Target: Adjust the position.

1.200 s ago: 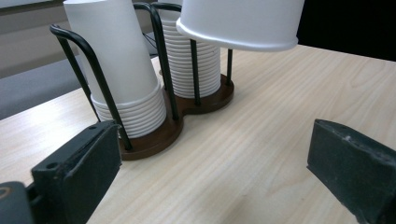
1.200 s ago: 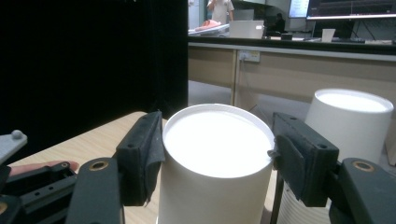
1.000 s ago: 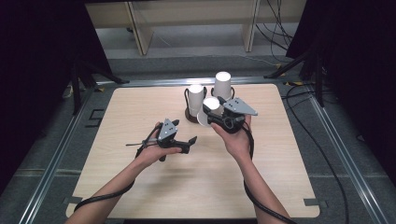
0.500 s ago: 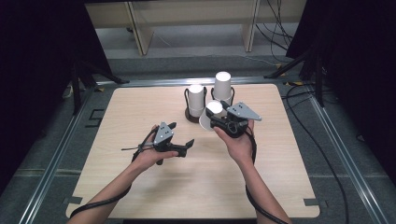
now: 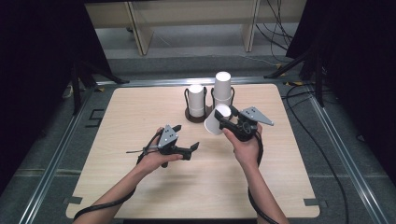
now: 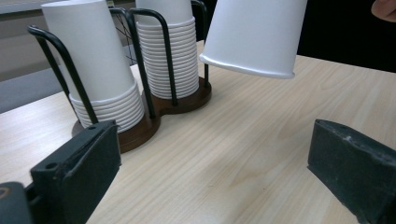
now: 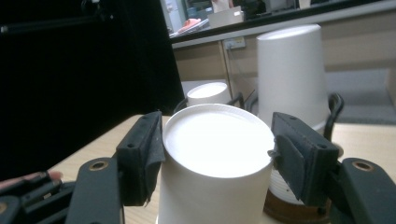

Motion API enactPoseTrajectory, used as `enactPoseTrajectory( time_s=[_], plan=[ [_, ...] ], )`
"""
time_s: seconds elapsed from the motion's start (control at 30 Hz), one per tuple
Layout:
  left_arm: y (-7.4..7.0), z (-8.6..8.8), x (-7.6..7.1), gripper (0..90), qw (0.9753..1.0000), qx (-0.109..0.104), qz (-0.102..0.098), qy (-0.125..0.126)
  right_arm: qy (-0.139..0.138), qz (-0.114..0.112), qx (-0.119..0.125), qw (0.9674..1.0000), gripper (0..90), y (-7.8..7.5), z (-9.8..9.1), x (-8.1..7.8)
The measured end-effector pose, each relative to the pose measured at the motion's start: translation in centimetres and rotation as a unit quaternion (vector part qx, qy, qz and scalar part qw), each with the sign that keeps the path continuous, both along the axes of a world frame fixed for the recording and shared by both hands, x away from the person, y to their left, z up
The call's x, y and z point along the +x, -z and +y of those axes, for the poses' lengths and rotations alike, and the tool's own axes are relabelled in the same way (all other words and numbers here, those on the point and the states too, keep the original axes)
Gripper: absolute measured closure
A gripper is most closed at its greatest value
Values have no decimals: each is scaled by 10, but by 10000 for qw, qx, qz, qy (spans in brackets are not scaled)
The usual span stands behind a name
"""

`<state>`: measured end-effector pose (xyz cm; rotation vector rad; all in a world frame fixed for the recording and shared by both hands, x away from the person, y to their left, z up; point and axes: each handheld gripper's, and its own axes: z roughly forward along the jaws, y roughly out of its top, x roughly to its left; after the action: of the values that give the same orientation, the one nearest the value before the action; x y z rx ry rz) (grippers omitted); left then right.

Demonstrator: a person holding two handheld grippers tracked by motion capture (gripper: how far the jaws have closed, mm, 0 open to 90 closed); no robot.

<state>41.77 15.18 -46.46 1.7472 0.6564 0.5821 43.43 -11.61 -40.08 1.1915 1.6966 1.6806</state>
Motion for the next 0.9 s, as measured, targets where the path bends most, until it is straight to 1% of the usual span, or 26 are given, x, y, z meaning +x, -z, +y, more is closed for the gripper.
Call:
enactPoseTrajectory(
  time_s=[0.03, 0.07, 0.13, 0.17, 0.2, 0.27, 0.33, 0.37, 0.4, 0.43, 0.47, 0.5, 0.53, 0.6, 0.67, 0.7, 0.73, 0.77, 0.8, 0.83, 0.9],
  plan=[
    [1, -1, -1, 20, 10000, 41, 19, 25, 39, 47, 107, 9999, 367, 2, -2, 0],
    [1, -2, -2, 20, 10000, 39, 20, 44, 54, 116, 214, 9997, 367, 3, -4, -1],
    [3, -5, -2, 20, 9999, -21, -15, 102, 89, 215, 323, 9992, 367, 5, -7, -2],
    [3, -6, -3, 20, 9999, -13, 4, 100, 116, 246, 341, 9990, 367, 6, -9, -2],
    [3, -6, -4, 20, 9999, -30, 1, 109, 121, 366, 455, 9982, 367, 8, -10, -3],
    [2, -7, -4, 20, 9999, -3, 1, 119, 121, 377, 501, 9980, 367, 10, -13, -1],
    [1, -8, -4, 20, 9999, 11, -30, 124, 118, 566, 697, 9959, 367, 12, -14, -1],
    [1, -8, -4, 20, 9999, 7, -38, 132, 136, 581, 672, 9960, 367, 13, -15, 0],
    [2, -10, -4, 20, 9998, -55, -59, 155, 124, 577, 679, 9959, 367, 14, -17, 0],
    [1, -10, -4, 20, 9999, 14, -32, 150, 112, 633, 775, 9949, 367, 15, -17, 1],
    [1, -11, -3, 20, 9999, 23, -43, 163, 78, 697, 864, 9938, 367, 16, -18, 2],
    [2, -12, -3, 20, 9998, -15, -63, 179, 103, 753, 866, 9933, 366, 17, -19, 2],
    [2, -13, -3, 20, 9998, 23, -49, 196, 81, 803, 934, 9924, 367, 17, -19, 3],
    [3, -16, -2, 23, 9997, 31, -67, 238, 103, 861, 935, 9918, 367, 20, -21, 4],
    [3, -18, -2, 26, 9997, 51, -56, 251, 86, 994, 1047, 9895, 367, 21, -23, 4],
    [4, -20, -2, 27, 9996, 20, -86, 275, 79, 984, 1050, 9896, 367, 22, -24, 5],
    [4, -20, -2, 28, 9995, 63, -65, 286, 105, 1053, 1076, 9885, 367, 23, -24, 5],
    [4, -22, -3, 29, 9995, 64, -62, 304, 16, 1050, 1173, 9875, 367, 23, -25, 5],
    [5, -24, -3, 29, 9995, 41, -78, 314, 83, 1074, 1089, 9882, 367, 24, -26, 6],
    [5, -25, -3, 29, 9994, 59, -68, 333, 78, 1133, 1145, 9869, 367, 24, -26, 5],
    [6, -27, -3, 29, 9993, 3, -95, 363, 27, 1216, 1254, 9846, 367, 25, -27, 5]
  ],
)
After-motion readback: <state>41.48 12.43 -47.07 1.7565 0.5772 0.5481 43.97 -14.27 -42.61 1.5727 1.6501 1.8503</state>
